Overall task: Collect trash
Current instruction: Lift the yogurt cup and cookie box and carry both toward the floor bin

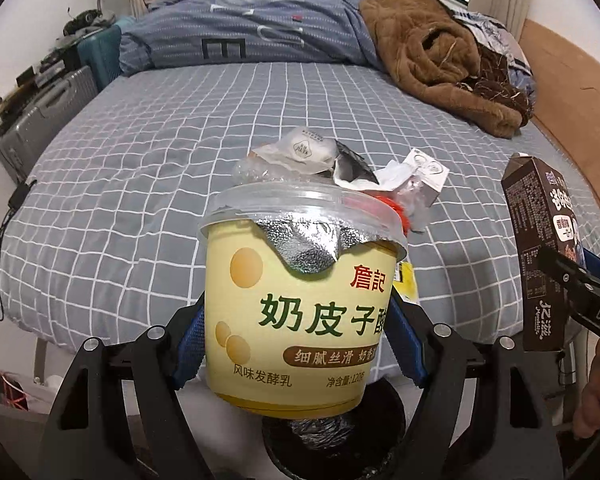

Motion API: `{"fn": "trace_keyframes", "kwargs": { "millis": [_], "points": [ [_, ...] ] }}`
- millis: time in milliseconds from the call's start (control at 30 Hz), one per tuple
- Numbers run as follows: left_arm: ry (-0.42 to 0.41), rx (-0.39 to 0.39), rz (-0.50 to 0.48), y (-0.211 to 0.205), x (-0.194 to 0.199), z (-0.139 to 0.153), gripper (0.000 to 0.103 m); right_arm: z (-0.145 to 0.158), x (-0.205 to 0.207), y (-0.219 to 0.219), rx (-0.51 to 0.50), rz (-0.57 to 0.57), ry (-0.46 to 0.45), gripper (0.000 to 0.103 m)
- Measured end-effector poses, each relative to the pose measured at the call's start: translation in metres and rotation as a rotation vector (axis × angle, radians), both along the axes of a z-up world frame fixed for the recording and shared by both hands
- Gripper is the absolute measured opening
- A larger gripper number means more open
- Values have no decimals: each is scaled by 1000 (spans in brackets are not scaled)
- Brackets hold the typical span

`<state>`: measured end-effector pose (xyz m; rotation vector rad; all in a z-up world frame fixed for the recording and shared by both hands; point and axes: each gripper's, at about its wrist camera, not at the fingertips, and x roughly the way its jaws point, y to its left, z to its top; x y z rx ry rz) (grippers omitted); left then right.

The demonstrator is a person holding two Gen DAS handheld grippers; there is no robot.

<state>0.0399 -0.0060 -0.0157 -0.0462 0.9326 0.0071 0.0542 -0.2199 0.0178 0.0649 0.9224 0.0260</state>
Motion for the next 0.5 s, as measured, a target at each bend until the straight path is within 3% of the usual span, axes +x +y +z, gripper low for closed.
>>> {"fn": "trace_keyframes", "kwargs": {
  "millis": [500],
  "points": [
    [-25,-6,14,1,-47,9,75,12,-39,7,13,23,-26,87]
  ]
}}
